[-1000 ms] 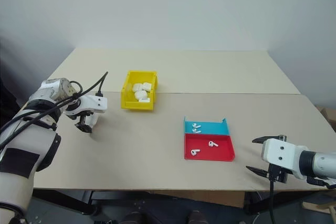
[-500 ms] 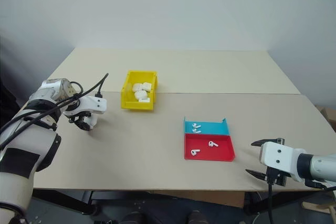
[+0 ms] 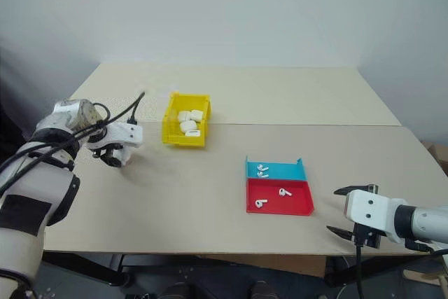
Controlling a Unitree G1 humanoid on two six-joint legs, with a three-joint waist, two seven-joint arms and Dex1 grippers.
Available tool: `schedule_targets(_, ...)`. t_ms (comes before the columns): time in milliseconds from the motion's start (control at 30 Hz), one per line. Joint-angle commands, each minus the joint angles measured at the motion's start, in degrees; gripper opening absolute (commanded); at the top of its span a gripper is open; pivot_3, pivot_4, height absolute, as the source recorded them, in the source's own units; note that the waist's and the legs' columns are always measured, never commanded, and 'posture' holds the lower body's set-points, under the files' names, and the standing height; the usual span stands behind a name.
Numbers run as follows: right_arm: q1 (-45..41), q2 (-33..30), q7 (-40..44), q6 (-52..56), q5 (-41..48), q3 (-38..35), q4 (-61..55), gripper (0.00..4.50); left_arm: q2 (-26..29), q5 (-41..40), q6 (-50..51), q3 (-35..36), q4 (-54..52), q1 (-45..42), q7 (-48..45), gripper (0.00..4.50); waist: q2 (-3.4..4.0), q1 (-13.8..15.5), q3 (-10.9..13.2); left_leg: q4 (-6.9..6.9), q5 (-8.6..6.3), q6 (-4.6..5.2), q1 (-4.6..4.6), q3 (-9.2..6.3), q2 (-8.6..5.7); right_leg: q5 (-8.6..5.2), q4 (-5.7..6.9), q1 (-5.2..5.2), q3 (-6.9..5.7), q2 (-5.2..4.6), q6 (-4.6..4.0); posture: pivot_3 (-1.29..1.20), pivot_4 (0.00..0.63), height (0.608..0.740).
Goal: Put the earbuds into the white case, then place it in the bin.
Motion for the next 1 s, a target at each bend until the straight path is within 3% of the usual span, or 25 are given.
schedule_targets(33, 0.16, -0.57, -0.08, 0.37, 0.15, -3.69, -1.85, 4.50, 3.17, -4.33, -5.91, 4.17, -1.49, -3.81, -2.67, 2.75, 0.01, -0.12, 0.00, 0.00, 0.00, 0.00, 0.00, 0.00, 0.00, 0.00, -0.02, 0.00, 0.00, 0.00, 0.00, 0.00, 0.150, 0.740)
schedule_targets(233, -1.68, -1.07, 0.30, 1.00, 1.48, -5.42, -3.15, 4.50, 4.62, -23.79, -12.64, 20.28, -4.54, -0.40, -19.75, 2.75, 0.03, -0.11, -0.02, 0.00, 0.01, -0.01, 0.06, 0.01, 0.00, 0.00, 0.07, 0.03, 0.00, -0.01, -0.01, 0.00, 0.150, 0.740)
schedule_targets(333, -3.16, -1.53, 0.67, 1.28, 1.89, -5.46, -3.29, 4.50, 3.51, -35.04, -11.17, 26.28, -8.23, 3.26, -23.18, 2.75, 0.05, -0.21, -0.03, 0.02, 0.01, -0.01, 0.09, 0.01, 0.00, 0.00, 0.11, 0.05, 0.00, -0.01, -0.02, 0.00, 0.150, 0.740)
schedule_targets(467, -6.55, -2.00, 0.72, 1.61, 2.48, -4.59, -3.27, 4.50, -0.61, -60.10, 1.80, 32.90, -33.54, 18.98, -23.27, 2.75, 0.11, -0.17, -0.06, 0.11, 0.01, 0.00, 0.13, 0.00, 0.00, -0.02, 0.40, 0.05, 0.04, -0.03, -0.08, 0.00, 0.150, 0.740)
schedule_targets(600, -9.91, -1.98, 0.08, 3.00, 3.44, -3.79, -3.55, 4.50, -5.46, -73.02, 16.97, 37.58, -62.41, 36.23, -16.78, 2.75, 0.15, -0.69, -0.08, 0.12, 0.01, 0.00, 0.16, 0.01, 0.01, 0.10, 0.49, 0.03, 0.11, -0.02, -0.30, 0.00, 0.150, 0.740)
schedule_targets(800, -12.84, -1.79, 0.05, 3.39, 4.01, -2.64, -4.56, 4.50, -10.87, -79.15, 25.70, 36.00, -87.60, 53.49, -3.25, 2.75, 0.16, -0.31, -0.10, 0.17, 0.01, 0.00, 0.38, 0.01, 0.00, -0.06, 0.50, 0.18, 0.15, 0.00, -0.04, 0.00, 0.150, 0.740)
schedule_targets(1000, -16.84, -3.53, 1.18, 8.61, 5.80, 1.37, -8.68, 4.50, -8.73, -75.78, 27.50, 30.90, -96.67, 59.77, -1.35, 2.75, 0.16, -0.34, -0.11, 0.13, 0.00, 0.00, 0.85, 0.01, 0.00, -0.18, 0.37, 0.68, 0.14, 0.00, -0.15, 0.00, 0.150, 0.740)
